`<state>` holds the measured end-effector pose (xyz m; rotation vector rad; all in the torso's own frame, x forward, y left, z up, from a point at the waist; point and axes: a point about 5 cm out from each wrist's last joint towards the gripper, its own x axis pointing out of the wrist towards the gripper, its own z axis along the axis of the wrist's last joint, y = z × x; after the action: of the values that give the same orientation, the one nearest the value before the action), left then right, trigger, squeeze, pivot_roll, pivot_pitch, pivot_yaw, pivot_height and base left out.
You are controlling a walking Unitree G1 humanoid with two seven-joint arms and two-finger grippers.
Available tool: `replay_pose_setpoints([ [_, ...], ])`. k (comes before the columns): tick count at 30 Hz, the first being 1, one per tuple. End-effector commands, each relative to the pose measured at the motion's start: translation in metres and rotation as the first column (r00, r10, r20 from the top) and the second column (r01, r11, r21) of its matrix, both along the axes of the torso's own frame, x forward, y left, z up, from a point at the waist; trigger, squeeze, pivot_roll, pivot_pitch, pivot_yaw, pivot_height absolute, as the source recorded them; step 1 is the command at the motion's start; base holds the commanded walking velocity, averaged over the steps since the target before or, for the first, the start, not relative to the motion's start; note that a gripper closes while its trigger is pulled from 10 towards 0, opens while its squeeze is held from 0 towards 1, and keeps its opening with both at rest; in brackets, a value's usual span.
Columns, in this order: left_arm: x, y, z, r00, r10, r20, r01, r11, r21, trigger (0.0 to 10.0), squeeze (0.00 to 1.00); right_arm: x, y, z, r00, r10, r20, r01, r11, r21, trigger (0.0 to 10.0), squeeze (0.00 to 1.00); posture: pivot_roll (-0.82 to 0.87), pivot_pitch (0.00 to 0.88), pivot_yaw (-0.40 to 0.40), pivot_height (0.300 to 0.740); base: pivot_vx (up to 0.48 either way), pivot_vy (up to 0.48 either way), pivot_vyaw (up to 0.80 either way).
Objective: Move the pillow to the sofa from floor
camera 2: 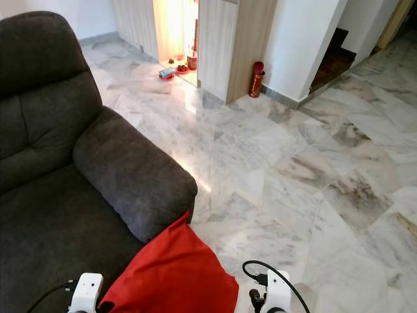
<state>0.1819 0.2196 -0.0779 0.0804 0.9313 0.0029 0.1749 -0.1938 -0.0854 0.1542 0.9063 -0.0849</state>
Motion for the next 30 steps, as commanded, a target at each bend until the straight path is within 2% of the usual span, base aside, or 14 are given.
replay_pose_setpoints([
  [1, -0.005, 0.002, -0.002, 1.0, 0.017, -0.015, -0.017, 1.0, -0.009, 10.0, 0.0, -0.002, -0.003, -0.001, 1.0, -0.008, -0.007, 0.008, 1.0, 0.002, 10.0, 0.0, -0.03, 0.0, -0.054, 0.74, -0.296, 0.0, 0.0],
  [11, -0.002, -0.001, -0.001, 1.0, 0.012, -0.006, -0.012, 1.0, -0.01, 10.0, 0.0, -0.007, -0.012, -0.001, 1.0, -0.013, -0.013, 0.013, 1.0, -0.005, 10.0, 0.0, -0.04, 0.0, -0.054, 0.74, -0.287, 0.0, 0.0],
  [22, 0.001, -0.003, 0.0, 1.0, 0.01, 0.005, -0.01, 1.0, -0.007, 10.0, 0.0, -0.008, -0.016, -0.001, 1.0, -0.016, -0.021, 0.015, 1.0, -0.009, 10.0, 0.0, -0.04, 0.0, -0.058, 0.74, 0.0, 0.0, 0.0],
  [30, 0.0, -0.001, 0.0, 1.0, 0.026, 0.013, -0.025, 0.999, -0.021, 10.0, 0.0, -0.004, -0.009, -0.001, 1.0, -0.007, -0.017, 0.007, 1.0, -0.004, 10.0, 0.0, -0.03, 0.0, -0.059, 0.74, 0.0, 0.0, 0.0],
])
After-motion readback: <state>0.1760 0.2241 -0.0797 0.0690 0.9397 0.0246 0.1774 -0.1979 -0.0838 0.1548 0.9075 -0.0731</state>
